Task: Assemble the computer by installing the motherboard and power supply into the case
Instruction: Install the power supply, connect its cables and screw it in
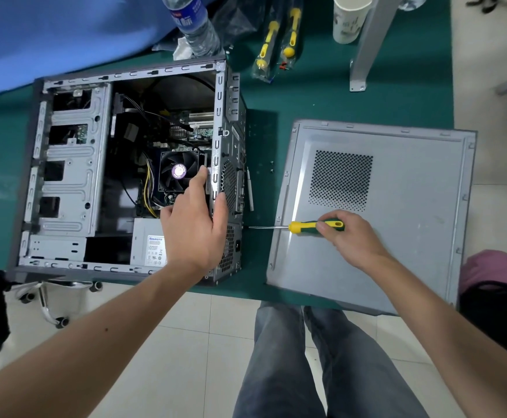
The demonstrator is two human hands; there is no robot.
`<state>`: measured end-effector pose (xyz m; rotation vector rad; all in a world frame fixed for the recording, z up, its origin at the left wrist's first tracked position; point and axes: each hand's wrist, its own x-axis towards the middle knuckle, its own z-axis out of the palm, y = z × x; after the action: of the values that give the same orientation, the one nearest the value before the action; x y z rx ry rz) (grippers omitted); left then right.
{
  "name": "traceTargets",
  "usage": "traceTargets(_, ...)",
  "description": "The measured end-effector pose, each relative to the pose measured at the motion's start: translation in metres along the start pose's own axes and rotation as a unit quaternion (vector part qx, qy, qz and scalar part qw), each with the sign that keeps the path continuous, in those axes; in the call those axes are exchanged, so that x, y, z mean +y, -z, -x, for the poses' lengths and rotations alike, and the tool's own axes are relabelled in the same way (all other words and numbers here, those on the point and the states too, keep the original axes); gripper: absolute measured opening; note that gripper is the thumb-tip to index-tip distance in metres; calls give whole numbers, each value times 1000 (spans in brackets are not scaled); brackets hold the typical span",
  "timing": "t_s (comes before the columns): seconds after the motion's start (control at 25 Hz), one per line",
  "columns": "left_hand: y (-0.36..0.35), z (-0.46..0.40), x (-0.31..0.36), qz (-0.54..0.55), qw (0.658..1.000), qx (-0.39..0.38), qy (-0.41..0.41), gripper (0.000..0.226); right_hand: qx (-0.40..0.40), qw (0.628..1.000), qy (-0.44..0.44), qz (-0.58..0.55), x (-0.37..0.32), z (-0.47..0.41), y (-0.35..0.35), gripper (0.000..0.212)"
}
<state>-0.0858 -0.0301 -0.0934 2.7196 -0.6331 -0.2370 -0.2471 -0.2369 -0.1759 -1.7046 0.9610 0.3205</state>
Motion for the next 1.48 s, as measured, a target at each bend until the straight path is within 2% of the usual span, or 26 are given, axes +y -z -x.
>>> traceTargets(0.12,0,1,0,0,1000,-6,1,54,-37,999,-33,-3,0,1,3,26)
traceTargets(0.32,2,1,2,4,1000,-3,-1,55,-6,999,35,-24,-6,3,4,10)
traceTargets(0.44,1,-1,1,1,1000,-2,-1,55,10,1000,5,-11,-9,-3,3,12)
traceTargets(0.6,0,2,-1,2,1000,-2,1,55,-40,999,-25,9,-16,-14,9,19)
traceTargets(0.76,0,2,-1,4,1000,-3,-1,54,-41,999,-24,-15,-18,-9,9,15)
traceTargets(0.96,0,2,-2,2,1000,-2,-2,53,-14,990,-47,-135,-2,9,18,9)
traceTargets(1.12,0,3,-2,0,1000,-4,1,52,-64,942,-97,-316,-4,27,16,15)
traceTargets(1.36,2,4,1,1,1000,-12,1,51,-183,918,-128,-328,-42,36,-22,15)
traceTargets(1.48,3,4,4,4,1000,-13,1,53,-142,944,-97,-280,-60,34,-39,9)
